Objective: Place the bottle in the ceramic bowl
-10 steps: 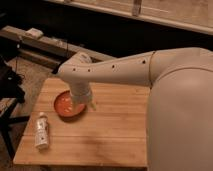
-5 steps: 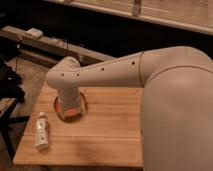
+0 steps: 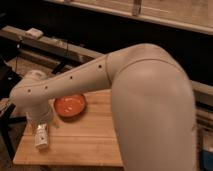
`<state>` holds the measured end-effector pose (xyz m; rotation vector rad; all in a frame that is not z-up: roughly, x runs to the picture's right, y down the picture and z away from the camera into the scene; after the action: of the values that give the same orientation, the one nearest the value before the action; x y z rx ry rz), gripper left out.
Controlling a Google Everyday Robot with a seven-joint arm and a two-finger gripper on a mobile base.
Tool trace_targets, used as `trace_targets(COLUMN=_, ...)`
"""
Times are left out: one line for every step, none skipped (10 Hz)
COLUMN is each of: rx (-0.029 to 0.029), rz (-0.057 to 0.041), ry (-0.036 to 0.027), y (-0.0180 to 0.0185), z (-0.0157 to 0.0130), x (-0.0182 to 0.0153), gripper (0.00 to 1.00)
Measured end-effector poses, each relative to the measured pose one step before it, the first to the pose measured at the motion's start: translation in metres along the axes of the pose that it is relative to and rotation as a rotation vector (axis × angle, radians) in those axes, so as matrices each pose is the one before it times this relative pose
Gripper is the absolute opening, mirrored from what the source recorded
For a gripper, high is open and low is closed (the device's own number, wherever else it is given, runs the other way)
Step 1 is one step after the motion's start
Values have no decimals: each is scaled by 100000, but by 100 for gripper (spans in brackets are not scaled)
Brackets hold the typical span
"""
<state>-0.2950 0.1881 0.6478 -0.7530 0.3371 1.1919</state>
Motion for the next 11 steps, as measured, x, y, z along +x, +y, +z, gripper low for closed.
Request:
trace_targets(rx=49, rz=-3185, ry=52, y=1624, z=801, x=39, gripper=65)
trace_targets(rx=896, rz=-3469, ry=-66, y=1534, z=1114, x=-35, gripper=65)
trace_targets(rx=2111, rz=-3589, ry=-98, y=1171, z=1760, x=-438, gripper=65)
trace_targets(rx=1059, rz=-2281, ry=576, y=951, z=1393, x=-465, gripper=65)
trace_targets(rx=650, rz=-950, ry=331, y=63, z=921, x=-658, gripper=65)
trace_targets(rx=431, rz=-903, ry=776, y=-303, z=1180, x=-934, gripper=65)
trace_targets(rx=-42, rz=-138, ry=622, y=-339, z=848, x=-614, gripper=65)
trace_targets(rx=-82, rz=-64, ry=303, y=-212, z=433, x=-459, gripper=65)
trace_targets(rx=-80, rz=-147, ry=-102, y=-127, z=128, x=-317, gripper=65)
trace_targets(rx=-272, rz=33, ry=-156, y=-369, z=114, x=-444, gripper=65)
trace_targets(rx=-110, rz=507, ry=257, y=-466, z=255, x=-193, gripper=65)
